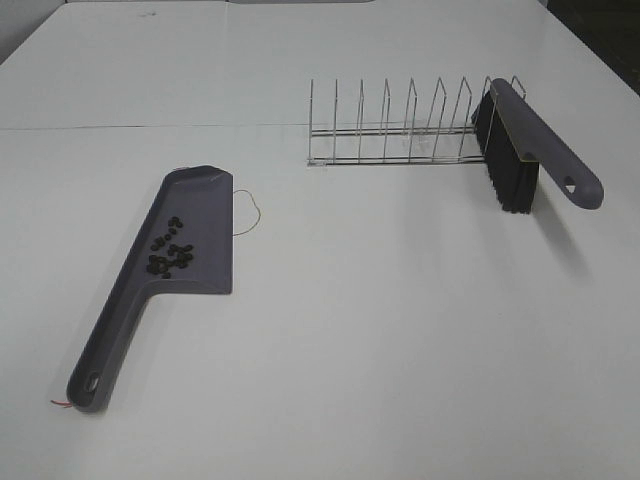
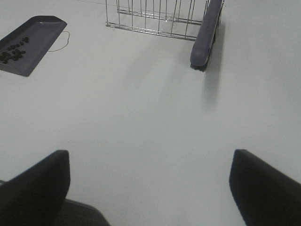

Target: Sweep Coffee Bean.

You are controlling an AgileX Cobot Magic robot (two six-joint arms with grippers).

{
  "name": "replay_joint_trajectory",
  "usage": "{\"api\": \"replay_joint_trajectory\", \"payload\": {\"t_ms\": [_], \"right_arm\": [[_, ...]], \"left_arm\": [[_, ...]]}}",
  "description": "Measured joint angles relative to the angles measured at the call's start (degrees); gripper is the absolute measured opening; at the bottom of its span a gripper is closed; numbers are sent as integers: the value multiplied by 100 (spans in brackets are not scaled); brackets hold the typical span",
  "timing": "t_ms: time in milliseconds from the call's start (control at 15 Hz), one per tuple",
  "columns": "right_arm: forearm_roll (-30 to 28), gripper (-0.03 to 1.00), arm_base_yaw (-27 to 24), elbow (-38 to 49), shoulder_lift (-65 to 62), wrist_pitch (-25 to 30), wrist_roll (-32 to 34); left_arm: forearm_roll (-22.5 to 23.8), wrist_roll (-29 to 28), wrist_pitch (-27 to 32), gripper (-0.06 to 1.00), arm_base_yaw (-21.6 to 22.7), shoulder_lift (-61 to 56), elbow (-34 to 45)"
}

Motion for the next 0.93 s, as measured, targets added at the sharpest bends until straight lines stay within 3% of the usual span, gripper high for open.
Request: {"api": "replay_joint_trajectory", "payload": {"t_ms": [200, 533, 733, 933], "right_arm": [[0, 86, 0, 0, 0, 0, 0], [0, 86, 0, 0, 0, 0, 0], [0, 86, 0, 0, 0, 0, 0], [0, 86, 0, 0, 0, 0, 0]], "left_arm": [[-11, 0, 0, 65, 115, 0, 0], [-11, 0, -11, 65, 1312, -120, 0], [-11, 0, -17, 65, 1673, -481, 6], [-11, 0, -17, 65, 1748, -968, 6]]}}
